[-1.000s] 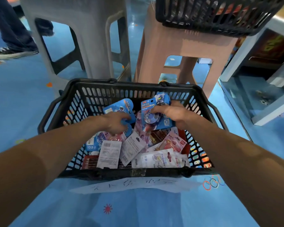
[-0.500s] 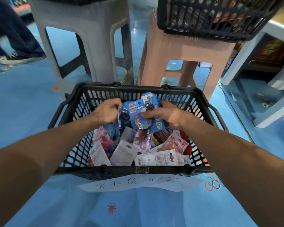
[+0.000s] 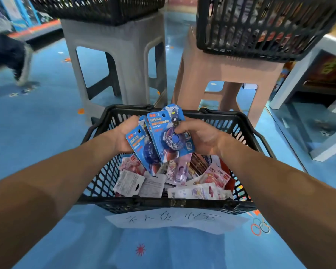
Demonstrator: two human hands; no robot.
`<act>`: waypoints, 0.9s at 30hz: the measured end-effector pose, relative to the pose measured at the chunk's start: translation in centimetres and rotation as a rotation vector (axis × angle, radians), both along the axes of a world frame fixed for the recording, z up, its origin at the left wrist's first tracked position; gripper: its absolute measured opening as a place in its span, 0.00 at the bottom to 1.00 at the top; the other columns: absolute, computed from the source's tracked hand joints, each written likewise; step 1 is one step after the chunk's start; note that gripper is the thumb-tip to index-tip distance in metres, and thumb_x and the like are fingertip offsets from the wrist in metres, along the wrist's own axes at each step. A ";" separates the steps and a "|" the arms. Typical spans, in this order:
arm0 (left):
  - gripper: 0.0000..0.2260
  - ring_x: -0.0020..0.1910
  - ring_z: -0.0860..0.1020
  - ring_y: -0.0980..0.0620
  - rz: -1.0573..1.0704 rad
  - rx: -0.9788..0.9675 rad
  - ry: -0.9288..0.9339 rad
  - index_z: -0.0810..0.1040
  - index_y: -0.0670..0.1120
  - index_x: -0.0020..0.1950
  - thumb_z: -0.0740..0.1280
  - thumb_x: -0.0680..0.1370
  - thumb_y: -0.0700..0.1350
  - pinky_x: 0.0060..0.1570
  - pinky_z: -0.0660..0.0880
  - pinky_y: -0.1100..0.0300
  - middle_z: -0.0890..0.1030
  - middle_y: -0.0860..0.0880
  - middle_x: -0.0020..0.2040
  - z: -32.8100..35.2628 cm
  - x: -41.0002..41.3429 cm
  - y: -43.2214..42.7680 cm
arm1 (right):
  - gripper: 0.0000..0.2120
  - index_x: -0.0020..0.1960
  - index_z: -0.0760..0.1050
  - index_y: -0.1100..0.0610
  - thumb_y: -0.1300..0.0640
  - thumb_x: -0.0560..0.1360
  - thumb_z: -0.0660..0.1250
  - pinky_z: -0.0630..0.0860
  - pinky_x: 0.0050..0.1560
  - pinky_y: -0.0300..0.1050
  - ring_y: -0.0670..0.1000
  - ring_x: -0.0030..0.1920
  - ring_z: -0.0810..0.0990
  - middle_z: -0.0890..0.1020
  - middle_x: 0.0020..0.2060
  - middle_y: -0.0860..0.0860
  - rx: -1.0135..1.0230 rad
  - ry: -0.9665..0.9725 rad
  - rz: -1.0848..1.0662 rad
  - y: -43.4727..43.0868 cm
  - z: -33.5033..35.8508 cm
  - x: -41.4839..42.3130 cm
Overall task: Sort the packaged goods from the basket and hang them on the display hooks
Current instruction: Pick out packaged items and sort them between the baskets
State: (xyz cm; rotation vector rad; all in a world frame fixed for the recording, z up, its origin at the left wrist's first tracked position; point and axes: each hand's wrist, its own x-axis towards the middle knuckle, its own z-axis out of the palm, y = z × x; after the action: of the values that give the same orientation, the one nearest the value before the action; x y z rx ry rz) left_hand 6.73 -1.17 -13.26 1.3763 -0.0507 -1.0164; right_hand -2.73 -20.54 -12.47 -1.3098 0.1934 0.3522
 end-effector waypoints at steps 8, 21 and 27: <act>0.09 0.41 0.74 0.47 0.020 0.064 0.008 0.68 0.48 0.42 0.67 0.70 0.49 0.46 0.72 0.53 0.73 0.44 0.44 0.2 0.6 0.2 | 0.16 0.56 0.80 0.59 0.61 0.69 0.64 0.85 0.46 0.50 0.54 0.43 0.85 0.85 0.47 0.57 0.054 0.038 0.124 1.5 0.4 -0.3; 0.16 0.15 0.70 0.56 0.172 0.087 0.002 0.60 0.49 0.39 0.55 0.86 0.41 0.21 0.68 0.67 0.69 0.47 0.33 2.0 -1.0 -1.0 | 0.12 0.55 0.79 0.56 0.51 0.76 0.67 0.81 0.51 0.48 0.52 0.46 0.84 0.85 0.49 0.54 -0.045 0.147 0.034 1.4 0.3 0.1; 0.38 0.61 0.82 0.40 0.328 0.114 0.140 0.79 0.44 0.67 0.44 0.79 0.70 0.65 0.75 0.45 0.83 0.39 0.62 -0.2 1.6 -0.9 | 0.13 0.53 0.81 0.58 0.52 0.82 0.61 0.84 0.45 0.46 0.52 0.42 0.85 0.85 0.47 0.55 0.055 0.094 -0.115 0.6 0.7 -0.1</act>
State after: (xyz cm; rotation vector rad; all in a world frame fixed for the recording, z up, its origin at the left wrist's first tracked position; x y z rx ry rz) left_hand 8.30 -2.07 -13.42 1.3585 0.3319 -0.8448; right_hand -2.84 -19.92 -11.80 -1.2235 0.3346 0.3192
